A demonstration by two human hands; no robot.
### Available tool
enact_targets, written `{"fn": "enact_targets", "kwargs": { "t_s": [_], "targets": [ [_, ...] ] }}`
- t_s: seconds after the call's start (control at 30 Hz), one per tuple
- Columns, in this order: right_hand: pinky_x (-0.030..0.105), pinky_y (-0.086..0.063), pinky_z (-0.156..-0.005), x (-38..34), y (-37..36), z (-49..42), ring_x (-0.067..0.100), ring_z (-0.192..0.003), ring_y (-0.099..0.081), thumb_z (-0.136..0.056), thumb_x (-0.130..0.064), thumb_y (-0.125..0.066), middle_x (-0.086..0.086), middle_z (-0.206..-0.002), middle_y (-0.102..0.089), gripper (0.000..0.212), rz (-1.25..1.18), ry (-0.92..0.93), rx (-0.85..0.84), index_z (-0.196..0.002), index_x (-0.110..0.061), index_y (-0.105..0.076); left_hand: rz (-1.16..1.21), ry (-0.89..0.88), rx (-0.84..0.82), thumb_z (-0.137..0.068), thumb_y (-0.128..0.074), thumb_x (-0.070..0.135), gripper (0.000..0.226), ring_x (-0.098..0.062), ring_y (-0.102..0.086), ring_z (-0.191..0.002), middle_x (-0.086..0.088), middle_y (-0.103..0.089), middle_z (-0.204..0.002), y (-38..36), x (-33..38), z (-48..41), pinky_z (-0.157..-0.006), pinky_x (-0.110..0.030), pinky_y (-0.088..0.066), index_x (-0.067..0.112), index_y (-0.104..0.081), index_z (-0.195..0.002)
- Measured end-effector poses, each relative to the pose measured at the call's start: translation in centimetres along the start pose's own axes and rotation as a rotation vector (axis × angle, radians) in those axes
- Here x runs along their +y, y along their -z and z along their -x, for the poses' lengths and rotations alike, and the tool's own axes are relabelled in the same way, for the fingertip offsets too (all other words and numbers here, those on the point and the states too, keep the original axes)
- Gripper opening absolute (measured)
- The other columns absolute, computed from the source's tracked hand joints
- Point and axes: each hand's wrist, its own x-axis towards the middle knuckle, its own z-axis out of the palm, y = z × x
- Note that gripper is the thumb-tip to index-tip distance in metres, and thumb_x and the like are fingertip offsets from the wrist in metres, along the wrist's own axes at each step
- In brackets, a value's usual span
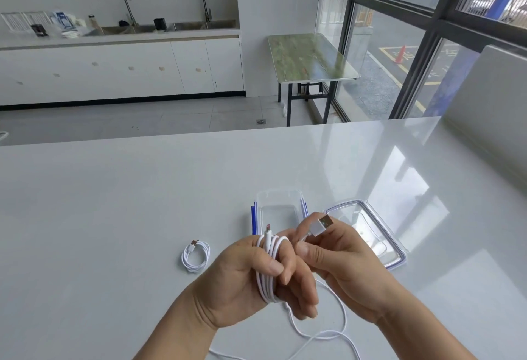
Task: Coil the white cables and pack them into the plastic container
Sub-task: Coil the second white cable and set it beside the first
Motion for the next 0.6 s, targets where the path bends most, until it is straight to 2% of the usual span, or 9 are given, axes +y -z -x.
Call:
{"fn": "enact_targets", "kwargs": {
  "t_s": [0.07, 0.13, 0.2, 0.43, 0.57, 0.6],
  "targets": [
    [0.057, -0.047, -0.090, 0.2, 0.3, 0.0, 0.044, -0.098, -0.063, -0.090, -0.005, -0.067, 0.042, -0.108, -0.062, 0.018, 0.035, 0.015, 0.010, -0.096, 0.009, -0.058, -0.004, 0.023, -0.014, -0.079, -0.050, 0.003, 0.007, -0.037, -0.069, -0.085, -0.029, -0.069, -0.096, -0.1, -0.1, -0.1, -0.076, -0.041, -0.054, 0.001, -0.057, -0.082],
    [0.061, -0.043, -0.091, 0.5, 0.5, 0.0, 0.043, -0.097, -0.060, -0.091, -0.003, -0.065, 0.041, -0.101, -0.061, 0.021, 0.043, 0.005, 0.000, -0.098, 0.014, -0.055, -0.022, 0.048, -0.035, -0.078, -0.050, 0.002, 0.008, -0.038, -0.068, -0.086, -0.029, -0.068, -0.097, -0.2, -0.2, -0.2, -0.078, -0.042, -0.053, 0.001, -0.058, -0.082],
    [0.056, -0.042, -0.091, 0.8, 0.5, 0.0, 0.040, -0.096, -0.059, -0.091, -0.002, -0.065, 0.031, -0.098, -0.061, 0.020, 0.035, 0.002, -0.019, -0.097, 0.014, -0.055, -0.067, 0.072, -0.049, -0.077, -0.047, -0.001, 0.013, -0.037, -0.067, -0.088, -0.028, -0.068, -0.099, -0.5, -0.4, -0.2, -0.080, -0.043, -0.052, 0.001, -0.059, -0.082],
    [0.048, -0.048, -0.082, 1.0, 0.0, 0.3, 0.035, -0.086, -0.061, -0.088, -0.017, -0.075, 0.022, -0.096, -0.066, 0.019, 0.013, 0.163, -0.002, -0.092, -0.003, -0.063, -0.225, 0.118, -0.068, -0.075, -0.046, -0.007, 0.019, -0.036, -0.066, -0.090, -0.030, -0.064, -0.105, -1.8, 1.0, -0.4, -0.085, -0.046, -0.053, 0.001, -0.062, -0.082],
    [0.048, -0.048, -0.083, 0.5, -0.1, 0.3, 0.033, -0.087, -0.062, -0.089, -0.019, -0.075, 0.015, -0.098, -0.068, 0.012, 0.042, 0.231, 0.014, -0.093, -0.011, -0.065, -0.378, 0.151, -0.051, -0.074, -0.049, -0.007, 0.019, -0.035, -0.068, -0.086, -0.045, -0.062, -0.091, -2.5, 2.7, -0.5, -0.084, -0.043, -0.054, 0.000, -0.065, -0.080],
    [0.048, -0.048, -0.083, 0.4, -0.1, 0.3, 0.033, -0.088, -0.062, -0.089, -0.018, -0.075, 0.015, -0.098, -0.067, 0.012, 0.039, 0.244, 0.016, -0.093, -0.011, -0.065, -0.401, 0.154, -0.041, -0.074, -0.051, -0.006, 0.017, -0.035, -0.068, -0.085, -0.044, -0.063, -0.091, -2.6, 3.1, -0.5, -0.084, -0.042, -0.054, 0.000, -0.066, -0.080]
  ]
}}
